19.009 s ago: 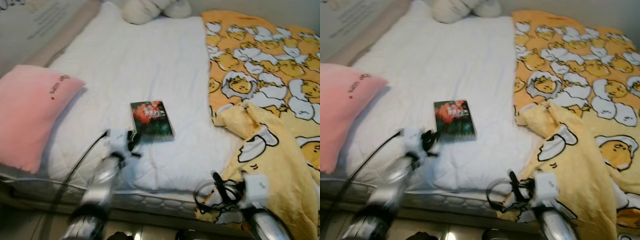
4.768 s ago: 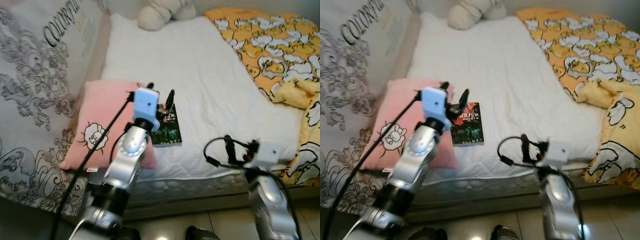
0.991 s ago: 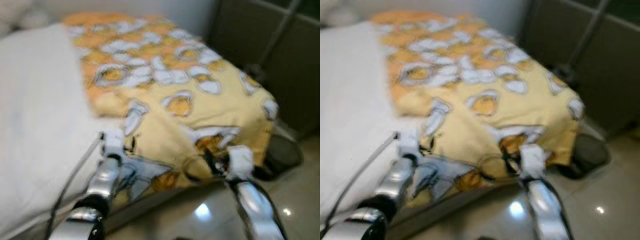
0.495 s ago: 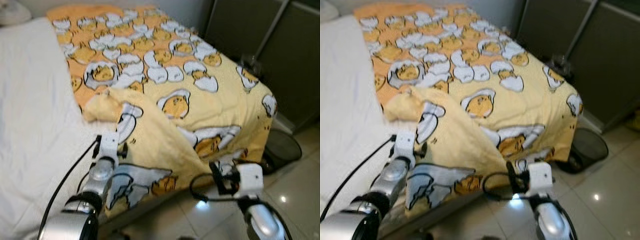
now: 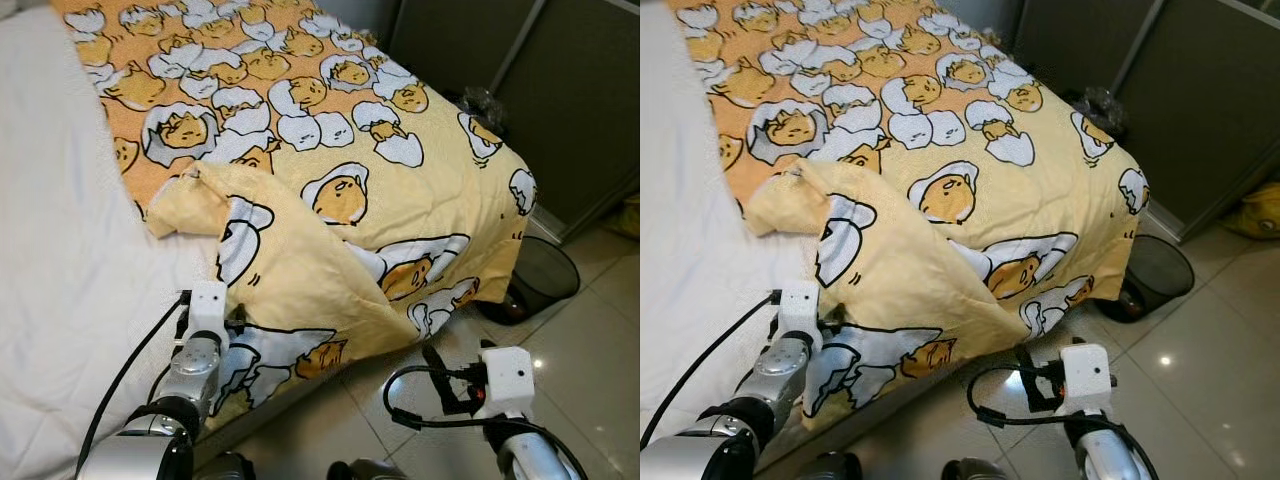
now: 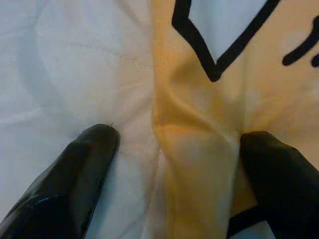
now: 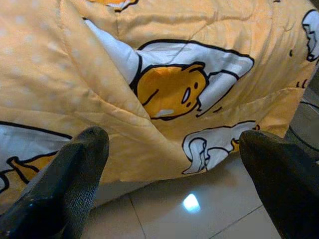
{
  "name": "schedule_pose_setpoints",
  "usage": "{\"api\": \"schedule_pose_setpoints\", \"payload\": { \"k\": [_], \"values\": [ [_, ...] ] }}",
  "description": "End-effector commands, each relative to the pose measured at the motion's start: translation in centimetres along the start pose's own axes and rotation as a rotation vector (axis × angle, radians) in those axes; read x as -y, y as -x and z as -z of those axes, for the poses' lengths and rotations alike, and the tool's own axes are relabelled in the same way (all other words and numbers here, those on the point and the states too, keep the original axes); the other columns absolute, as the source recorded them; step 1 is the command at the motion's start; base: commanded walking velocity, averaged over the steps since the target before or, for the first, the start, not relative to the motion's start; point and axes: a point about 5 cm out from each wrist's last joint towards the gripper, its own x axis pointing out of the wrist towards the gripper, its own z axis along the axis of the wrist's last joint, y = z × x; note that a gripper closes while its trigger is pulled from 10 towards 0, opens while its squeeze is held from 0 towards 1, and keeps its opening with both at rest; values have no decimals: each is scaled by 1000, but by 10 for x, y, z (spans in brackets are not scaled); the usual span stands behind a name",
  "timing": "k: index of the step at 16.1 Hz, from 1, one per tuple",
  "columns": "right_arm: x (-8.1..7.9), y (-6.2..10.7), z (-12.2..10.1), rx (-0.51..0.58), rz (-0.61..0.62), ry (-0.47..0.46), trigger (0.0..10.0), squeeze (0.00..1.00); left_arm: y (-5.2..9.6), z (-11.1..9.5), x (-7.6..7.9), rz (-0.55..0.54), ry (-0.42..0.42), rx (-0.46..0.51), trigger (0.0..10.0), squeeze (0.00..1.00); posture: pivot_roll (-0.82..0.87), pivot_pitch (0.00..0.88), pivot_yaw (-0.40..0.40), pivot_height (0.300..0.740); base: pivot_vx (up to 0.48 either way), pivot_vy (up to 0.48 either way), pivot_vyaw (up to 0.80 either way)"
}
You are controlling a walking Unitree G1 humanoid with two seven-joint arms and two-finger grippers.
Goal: Clean up the room
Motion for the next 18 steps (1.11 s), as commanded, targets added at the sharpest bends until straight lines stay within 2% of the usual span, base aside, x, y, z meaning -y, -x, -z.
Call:
{"api": "schedule_pose_setpoints", "payload": {
  "k": [1, 2, 3, 6, 8, 9, 11, 14, 17, 18],
  "values": [
    [6, 3, -2, -7, 6, 11, 10000, 0, 2, 10, 4, 1, 14, -58, 10000, 0, -190, 138, -103, 740, 0, 0, 0],
    [7, 4, -2, -10, 9, 14, 10000, 0, 2, 8, 5, 4, 25, -51, 9765, 0, -195, 134, -102, 740, 0, 0, 0],
    [9, 4, -2, -12, 11, 17, 10000, 0, 1, 5, 6, 17, 27, -36, 0, 0, -193, 132, -97, 740, 0, 0, 0],
    [11, 5, -1, -23, 25, 16, 10000, 0, 5, 14, 12, 80, 1, -36, 0, 0, -183, 127, -87, 740, 0, 0, 0],
    [10, 3, 0, -29, 24, 12, 10000, 0, 11, 29, 9, 92, -18, -81, 0, 0, -176, 122, -80, 740, 0, 0, 0],
    [10, 1, 0, -32, 24, 9, 10000, 0, 14, 39, 5, 83, 0, -120, 0, 0, -171, 116, -75, 740, 0, 0, 0],
    [12, -2, 1, -35, 28, 4, 10000, 0, 20, 56, 1, 61, 91, -201, 0, 0, -162, 101, -72, 740, 0, 0, 0],
    [14, -8, 0, -32, 30, 5, 10000, 0, 20, 53, 10, 95, 150, -196, 0, 0, -143, 76, -75, 740, 0, 0, 0],
    [15, -19, -2, -24, 19, 13, 10000, 0, 16, 39, 23, 200, -40, -120, 0, 0, -126, 32, -71, 740, 0, 0, 0],
    [16, -22, -4, -16, 20, 14, 10000, 0, 17, 39, 25, 218, -70, -117, 0, 0, -119, 16, -67, 740, 0, 0, 0]
  ]
}}
